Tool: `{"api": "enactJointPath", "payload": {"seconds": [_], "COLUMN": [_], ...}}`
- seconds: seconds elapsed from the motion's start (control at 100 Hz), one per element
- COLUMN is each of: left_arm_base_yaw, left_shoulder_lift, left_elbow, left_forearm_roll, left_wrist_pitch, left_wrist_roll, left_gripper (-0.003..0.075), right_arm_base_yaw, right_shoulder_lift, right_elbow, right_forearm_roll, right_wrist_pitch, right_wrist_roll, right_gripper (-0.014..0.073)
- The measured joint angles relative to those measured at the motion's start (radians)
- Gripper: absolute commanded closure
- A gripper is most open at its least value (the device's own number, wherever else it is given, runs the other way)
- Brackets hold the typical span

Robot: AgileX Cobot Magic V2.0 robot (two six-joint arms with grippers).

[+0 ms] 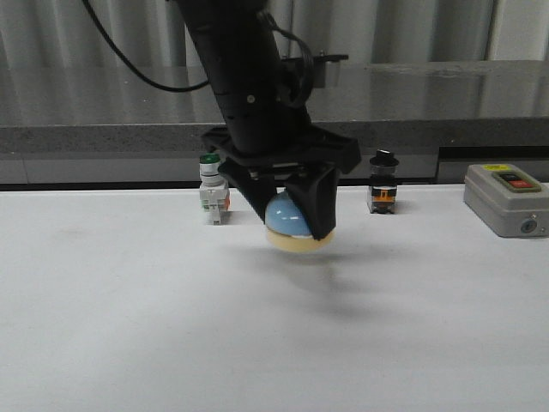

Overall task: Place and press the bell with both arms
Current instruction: 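Lift the bell with the left gripper and carry it toward table center, then set the bell down and open the left gripper, then raise the left gripper away from the bell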

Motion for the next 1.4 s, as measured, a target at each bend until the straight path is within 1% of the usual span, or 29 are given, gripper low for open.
{"api": "enactJointPath", "payload": {"seconds": [0.16,0.4,0.49,0.54,0.61,0.88,0.95,1.0,1.07,1.19,1.31,1.38,1.4], "left_arm_base_yaw": [0.0,0.0,0.0,0.0,0.0,0.0,0.0,0.0,0.0,0.0,0.0,0.006,0.008], "left_shoulder_lift": [0.039,0.044,0.044,0.044,0.044,0.044,0.044,0.044,0.044,0.044,0.018,-0.006,-0.013], "left_elbow": [0.0,0.0,0.0,0.0,0.0,0.0,0.0,-0.002,-0.015,-0.041,-0.045,-0.047,-0.047], "left_forearm_roll": [0.0,0.0,0.0,0.0,0.0,0.0,0.0,0.0,0.0,0.0,0.0,0.0,0.0], "left_wrist_pitch": [-0.001,-0.001,-0.001,-0.001,-0.001,-0.002,-0.002,-0.002,0.0,0.003,0.007,0.013,0.014], "left_wrist_roll": [0.0,0.0,0.0,0.0,0.0,0.0,0.0,0.0,0.0,-0.004,-0.023,-0.03,-0.034], "left_gripper": [0.0367,0.0353,0.0288,0.0232,0.0188,0.0185,0.0194,0.0217,0.0283,0.045,0.0652,0.0742,0.0738], "right_arm_base_yaw": [0.0,0.0,0.0,0.0,0.0,0.0,0.0,0.0,0.0,0.0,0.0,0.0,0.0], "right_shoulder_lift": [0.0,0.0,0.0,0.0,0.0,0.0,0.0,0.0,0.0,0.0,0.0,0.0,0.0], "right_elbow": [0.0,0.0,0.0,0.0,0.0,0.0,0.0,0.0,0.0,0.0,0.0,0.0,0.0], "right_forearm_roll": [0.0,0.0,0.0,0.0,0.0,0.0,0.0,0.0,0.0,0.0,0.0,0.0,0.0], "right_wrist_pitch": [0.0,0.0,0.0,0.0,0.0,0.0,0.0,0.0,0.0,0.0,0.0,0.0,0.0], "right_wrist_roll": [0.0,0.0,0.0,0.0,0.0,0.0,0.0,0.0,0.0,0.0,0.0,0.0,0.0], "right_gripper": [0.0654,0.0654,0.0654,0.0654,0.0654,0.0654,0.0654,0.0654,0.0654,0.0654,0.0654,0.0654,0.0654]}}
